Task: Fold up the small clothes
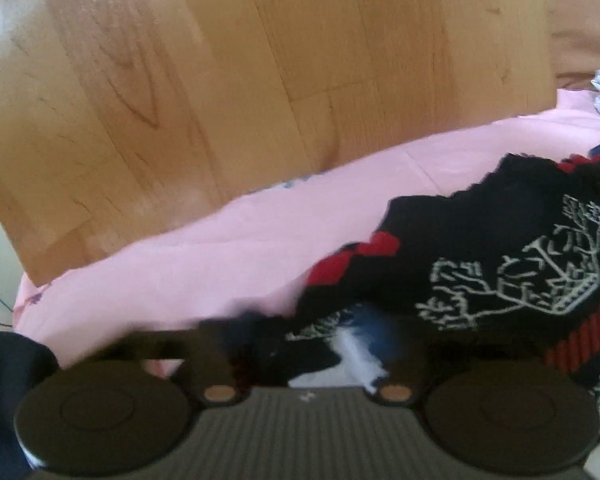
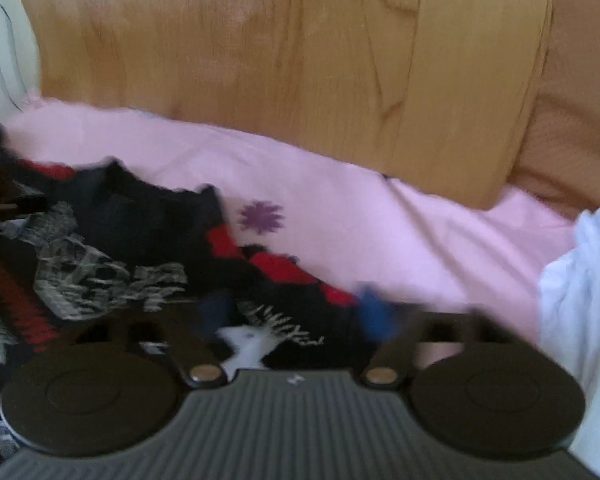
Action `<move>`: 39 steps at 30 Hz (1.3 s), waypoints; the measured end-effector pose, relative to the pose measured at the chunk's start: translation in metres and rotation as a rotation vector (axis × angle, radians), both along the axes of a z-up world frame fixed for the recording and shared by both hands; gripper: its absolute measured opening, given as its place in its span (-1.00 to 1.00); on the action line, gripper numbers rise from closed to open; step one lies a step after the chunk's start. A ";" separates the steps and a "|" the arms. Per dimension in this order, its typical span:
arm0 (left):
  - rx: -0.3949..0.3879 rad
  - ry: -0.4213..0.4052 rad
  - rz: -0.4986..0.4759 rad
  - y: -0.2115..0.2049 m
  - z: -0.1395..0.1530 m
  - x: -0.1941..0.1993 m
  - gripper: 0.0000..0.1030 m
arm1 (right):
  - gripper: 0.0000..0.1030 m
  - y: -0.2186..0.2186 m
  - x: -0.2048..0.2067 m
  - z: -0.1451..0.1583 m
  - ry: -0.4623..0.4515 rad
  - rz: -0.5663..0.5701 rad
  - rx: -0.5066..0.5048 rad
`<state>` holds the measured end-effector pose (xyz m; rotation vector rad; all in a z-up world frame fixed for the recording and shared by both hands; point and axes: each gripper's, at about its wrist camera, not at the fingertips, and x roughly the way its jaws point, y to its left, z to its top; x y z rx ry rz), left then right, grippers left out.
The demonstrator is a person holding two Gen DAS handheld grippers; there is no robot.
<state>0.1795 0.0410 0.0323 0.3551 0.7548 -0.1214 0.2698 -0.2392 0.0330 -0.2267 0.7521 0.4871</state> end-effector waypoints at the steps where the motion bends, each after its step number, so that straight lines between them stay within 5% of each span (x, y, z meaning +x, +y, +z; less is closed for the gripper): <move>1: 0.002 -0.013 0.011 -0.003 0.002 -0.001 -0.88 | -0.70 0.002 -0.006 0.002 -0.035 0.004 -0.005; 7: -0.074 -0.202 0.088 -0.022 0.046 0.023 -0.90 | -0.75 0.015 -0.005 0.029 -0.302 -0.051 -0.019; 8: -0.076 -0.218 0.097 -0.027 0.051 0.030 -0.90 | -0.95 0.016 -0.002 0.032 -0.360 -0.091 -0.033; 9: -0.065 -0.234 0.106 -0.033 0.053 0.038 -0.90 | -0.95 0.016 0.005 0.034 -0.424 -0.153 -0.073; 13: 0.084 -0.130 0.215 -0.053 0.019 0.077 -0.87 | -0.93 -0.003 0.040 0.021 -0.235 -0.330 0.024; 16: 0.051 -0.076 0.192 -0.045 0.015 0.067 -0.82 | -0.75 -0.010 0.011 0.028 -0.185 -0.206 0.119; 18: 0.007 -0.098 0.181 -0.029 0.031 0.044 -0.80 | -0.44 -0.012 -0.012 0.036 -0.171 -0.155 0.127; 26: -0.129 -0.187 0.146 0.051 0.093 -0.107 -0.57 | -0.29 -0.008 -0.134 0.051 -0.031 0.061 0.297; 35: -0.260 -0.201 0.201 0.093 0.074 -0.261 -0.56 | 0.28 0.115 -0.285 0.029 0.067 0.575 0.145; 37: -0.278 -0.187 0.198 0.094 0.069 -0.277 -0.49 | 0.24 0.136 -0.305 0.008 0.051 0.643 0.029; 39: -0.310 -0.169 0.173 0.091 0.064 -0.287 -0.44 | -0.40 0.139 -0.313 -0.007 0.000 0.642 -0.012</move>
